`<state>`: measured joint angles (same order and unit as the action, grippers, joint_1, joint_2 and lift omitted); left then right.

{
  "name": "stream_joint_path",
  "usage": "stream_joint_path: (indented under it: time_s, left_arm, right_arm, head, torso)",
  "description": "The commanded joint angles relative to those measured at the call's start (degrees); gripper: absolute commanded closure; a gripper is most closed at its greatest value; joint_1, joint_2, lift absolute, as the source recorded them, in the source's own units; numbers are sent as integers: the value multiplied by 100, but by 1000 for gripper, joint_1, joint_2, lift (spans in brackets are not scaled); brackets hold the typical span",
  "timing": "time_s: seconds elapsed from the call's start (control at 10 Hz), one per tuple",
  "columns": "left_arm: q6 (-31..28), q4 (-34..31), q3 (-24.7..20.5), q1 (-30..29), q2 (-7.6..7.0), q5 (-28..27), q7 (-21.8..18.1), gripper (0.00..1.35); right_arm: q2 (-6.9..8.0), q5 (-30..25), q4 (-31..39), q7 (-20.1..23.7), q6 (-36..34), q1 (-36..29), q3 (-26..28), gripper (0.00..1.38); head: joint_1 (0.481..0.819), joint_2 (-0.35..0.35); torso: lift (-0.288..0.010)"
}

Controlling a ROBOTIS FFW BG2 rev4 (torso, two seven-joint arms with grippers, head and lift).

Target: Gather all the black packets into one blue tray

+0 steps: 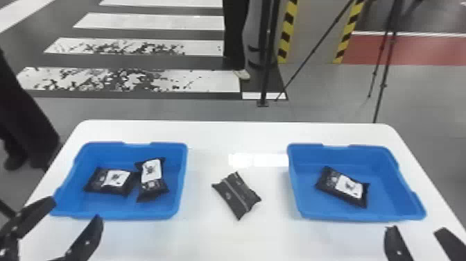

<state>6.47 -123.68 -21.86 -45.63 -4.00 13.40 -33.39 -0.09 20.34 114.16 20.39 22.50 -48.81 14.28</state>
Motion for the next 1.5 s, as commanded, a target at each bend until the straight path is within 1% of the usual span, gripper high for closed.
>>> stream_joint_path:
  time_s: [0.0,0.2,0.5,0.6,0.7,0.8,1.0,1.1,1.2,1.3,1.4]
  left_arm:
    - [0,0,26,21,-22,-49,0,173]
    - [-84,0,72,63,-48,-83,0,173]
    - [-112,0,83,106,-48,-129,0,173]
    - [-154,0,129,162,-75,-220,0,171]
    - [-323,0,243,260,-136,-300,0,170]
    - [-590,0,357,457,-215,-540,-9,170]
    - [-1012,14,780,949,-426,-1031,-62,170]
    - [-1096,239,1043,1287,-532,-1283,-167,168]
    - [-1110,689,1306,1737,-593,-1454,-317,174]
    - [-1195,1026,1443,2088,-593,-1660,-422,179]
    - [-1420,1336,1626,2454,-584,-1888,-536,173]
  right_arm:
    - [14,0,-18,0,0,16,0,188]
    - [14,0,-33,0,0,30,0,188]
    - [14,11,-33,0,0,30,0,190]
    - [14,0,-33,0,0,30,0,190]
    - [14,11,-47,0,0,44,0,190]
    - [14,11,-47,18,0,44,0,190]
    - [14,11,-61,35,-28,58,0,190]
    - [14,23,-61,35,-28,58,0,190]
    - [14,34,-61,35,-28,58,0,190]
    - [14,46,-75,35,-28,58,0,190]
    - [14,57,-75,35,-28,58,0,190]
  head:
    - [695,-28]
    - [695,-34]
    - [695,-41]
    - [695,-42]
    - [695,-44]
    - [695,-54]
    - [695,-76]
    - [695,-102]
    - [695,-135]
    - [695,-149]
    - [695,-173]
  torso:
    - [-110]
    - [-110]
    - [-110]
    - [-110]
    - [-110]
    - [-110]
    - [-110]
    - [-110]
    - [-110]
    - [-110]
    - [-110]
